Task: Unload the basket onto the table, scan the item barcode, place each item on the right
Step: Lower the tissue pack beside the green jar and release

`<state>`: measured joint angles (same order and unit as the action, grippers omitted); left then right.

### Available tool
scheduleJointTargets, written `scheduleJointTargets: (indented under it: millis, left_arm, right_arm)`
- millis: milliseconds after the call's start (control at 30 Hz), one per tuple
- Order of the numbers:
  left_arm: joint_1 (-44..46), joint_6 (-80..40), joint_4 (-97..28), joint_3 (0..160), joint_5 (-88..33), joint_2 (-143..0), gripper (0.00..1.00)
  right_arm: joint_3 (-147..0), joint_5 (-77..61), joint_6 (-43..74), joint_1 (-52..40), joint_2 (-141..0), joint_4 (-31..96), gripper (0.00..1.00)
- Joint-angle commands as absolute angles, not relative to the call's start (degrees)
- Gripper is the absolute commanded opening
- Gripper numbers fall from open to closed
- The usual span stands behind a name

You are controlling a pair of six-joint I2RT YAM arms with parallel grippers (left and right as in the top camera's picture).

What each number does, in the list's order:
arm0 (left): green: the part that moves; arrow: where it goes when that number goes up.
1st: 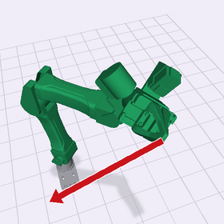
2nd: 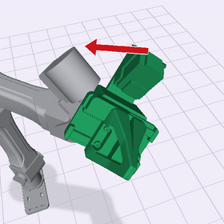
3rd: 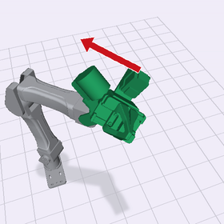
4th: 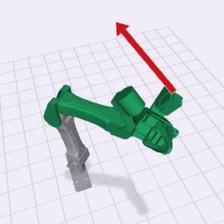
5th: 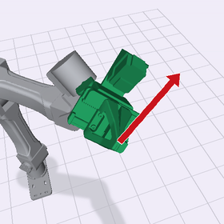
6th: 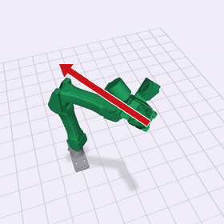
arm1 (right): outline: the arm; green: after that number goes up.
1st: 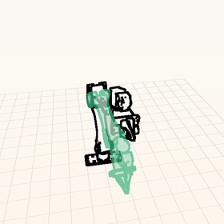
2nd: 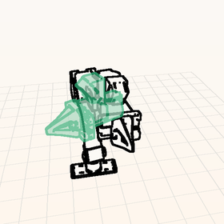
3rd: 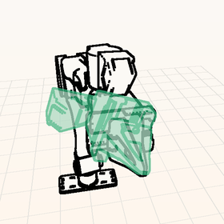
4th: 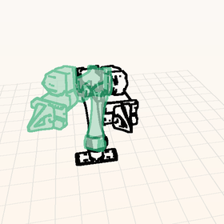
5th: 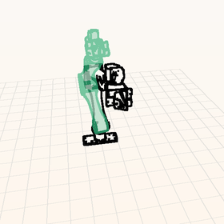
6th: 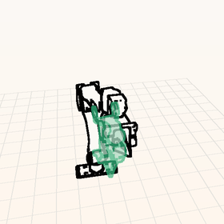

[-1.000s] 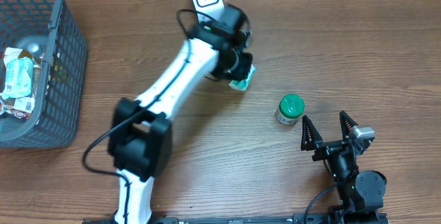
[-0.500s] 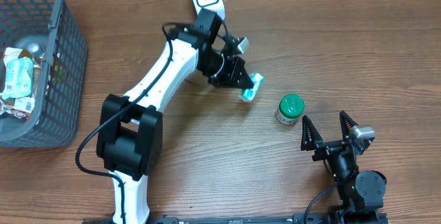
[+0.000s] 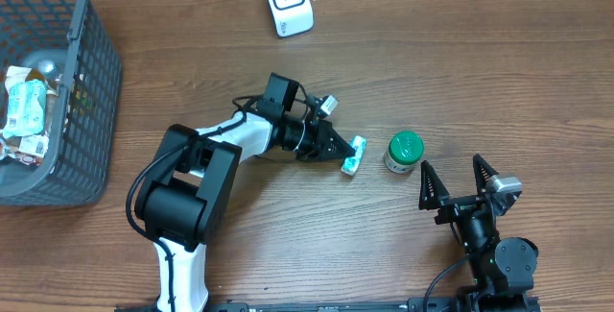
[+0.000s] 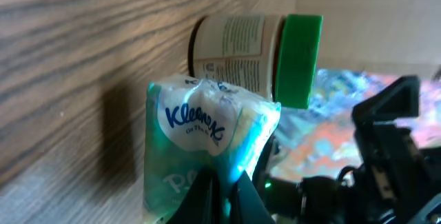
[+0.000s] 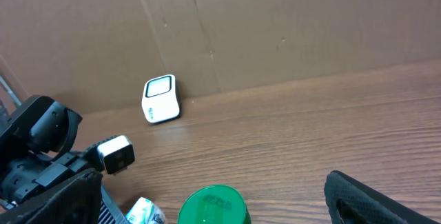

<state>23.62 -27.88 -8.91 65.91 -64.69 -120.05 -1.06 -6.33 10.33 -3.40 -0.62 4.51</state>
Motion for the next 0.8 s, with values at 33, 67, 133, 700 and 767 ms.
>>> scheduleJointTargets:
  millis: [33,67,133,700,767]
  left_arm:
    - [26.5,-38.2,-4.3,65.3,-67.1,-119.8,0.05]
    - [27.2,-39.8,-3.7,65.3,-65.8,-119.8,0.05]
    - [28.3,-43.2,-3.1,65.3,-62.5,-119.8,0.04]
    - [30.5,-46.5,0.1,65.3,-55.2,-119.8,0.26]
    - [30.4,-46.5,1.3,65.4,-55.8,-119.8,0.31]
  right_arm:
    - [-0.5,-5.6,10.5,-3.1,-0.2,4.3,1.0]
    - [-0.5,-5.6,10.5,-3.1,-0.2,4.3,1.0]
    - [-0.5,-5.6,10.5,-3.1,-0.2,4.3,1.0]
    - [-0.5,-5.6,10.5,-3.1,-0.2,4.3,1.0]
    - [-0.5,-5.6,10.5,-3.1,-0.2,4.3,1.0]
